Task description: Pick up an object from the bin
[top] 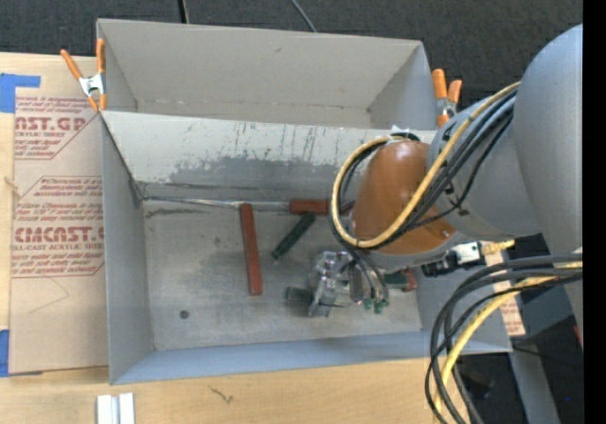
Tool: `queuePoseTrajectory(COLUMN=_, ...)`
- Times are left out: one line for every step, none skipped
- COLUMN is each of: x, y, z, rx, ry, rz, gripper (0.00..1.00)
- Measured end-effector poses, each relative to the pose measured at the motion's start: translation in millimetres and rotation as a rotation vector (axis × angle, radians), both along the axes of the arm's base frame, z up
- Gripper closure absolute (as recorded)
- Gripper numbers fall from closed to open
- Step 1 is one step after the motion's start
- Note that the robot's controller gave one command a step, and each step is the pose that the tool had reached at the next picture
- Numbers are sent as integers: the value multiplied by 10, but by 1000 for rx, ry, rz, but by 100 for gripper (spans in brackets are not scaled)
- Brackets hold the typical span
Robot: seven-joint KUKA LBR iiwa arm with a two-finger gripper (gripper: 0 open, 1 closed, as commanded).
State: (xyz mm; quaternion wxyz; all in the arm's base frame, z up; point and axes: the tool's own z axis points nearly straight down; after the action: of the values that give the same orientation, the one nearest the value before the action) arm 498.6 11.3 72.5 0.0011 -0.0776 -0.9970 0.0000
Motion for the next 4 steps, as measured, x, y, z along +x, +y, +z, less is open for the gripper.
queuePoseTrajectory(x=1, y=3, z=84, rx=0, ry=-1, rz=0, gripper=100)
queuePoseTrajectory(x=-4, y=4, z=161, rx=0, ry=1, rz=0, gripper=100)
queuePoseTrajectory(x=-4, y=4, z=271, rx=1, ry=0, rz=0, gripper=100)
queuePoseTrajectory(x=-5, y=6, z=382, rx=1, ry=0, rz=0, gripper=100)
